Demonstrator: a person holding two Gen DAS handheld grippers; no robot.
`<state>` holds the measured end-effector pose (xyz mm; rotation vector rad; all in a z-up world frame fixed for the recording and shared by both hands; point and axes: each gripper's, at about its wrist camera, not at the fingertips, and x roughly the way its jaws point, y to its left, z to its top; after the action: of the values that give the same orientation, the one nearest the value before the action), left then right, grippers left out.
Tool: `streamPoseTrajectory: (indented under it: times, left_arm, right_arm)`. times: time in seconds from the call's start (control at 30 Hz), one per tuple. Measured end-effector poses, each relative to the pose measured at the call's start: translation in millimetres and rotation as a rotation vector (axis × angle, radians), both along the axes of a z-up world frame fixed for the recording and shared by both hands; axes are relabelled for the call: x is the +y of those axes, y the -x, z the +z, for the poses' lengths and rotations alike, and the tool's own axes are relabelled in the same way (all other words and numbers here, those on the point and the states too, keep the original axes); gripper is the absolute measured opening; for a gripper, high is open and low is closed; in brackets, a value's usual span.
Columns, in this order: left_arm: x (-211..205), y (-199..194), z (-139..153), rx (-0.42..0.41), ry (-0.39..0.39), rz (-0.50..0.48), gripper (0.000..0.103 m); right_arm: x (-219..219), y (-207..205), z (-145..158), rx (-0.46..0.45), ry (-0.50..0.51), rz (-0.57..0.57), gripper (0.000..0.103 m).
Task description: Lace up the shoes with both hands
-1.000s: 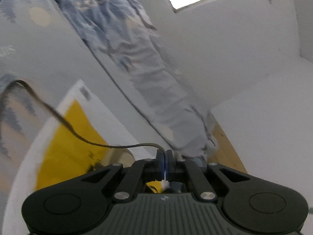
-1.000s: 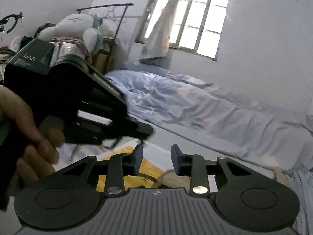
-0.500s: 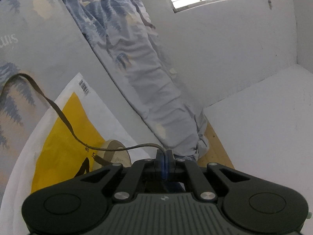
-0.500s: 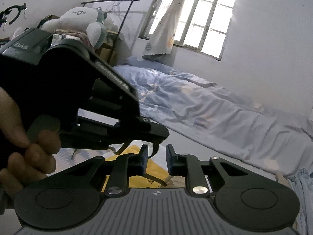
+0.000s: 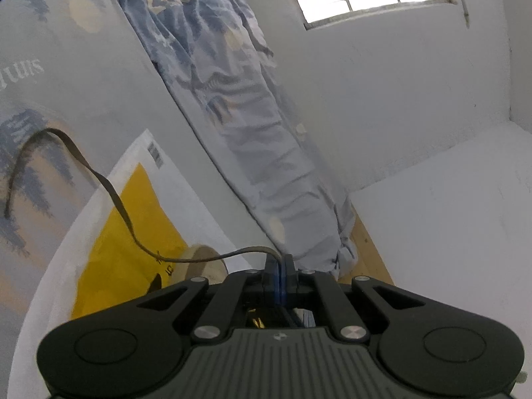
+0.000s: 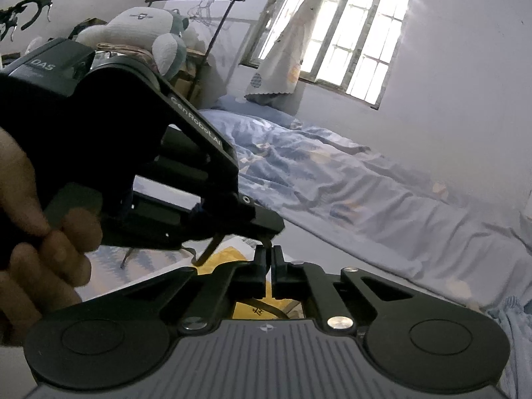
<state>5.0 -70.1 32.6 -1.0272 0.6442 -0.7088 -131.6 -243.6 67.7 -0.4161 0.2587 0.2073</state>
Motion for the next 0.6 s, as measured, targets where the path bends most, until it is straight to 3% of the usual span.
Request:
streamPoseTrajectory:
  times: [0.6]
  left_arm:
    - [63.5,-11.6,17.1,-0.039,0.061,0.272,0.0]
  right_arm:
    - [-14.5,6.1,-3.6,0.049,0.017,0.003,0.001]
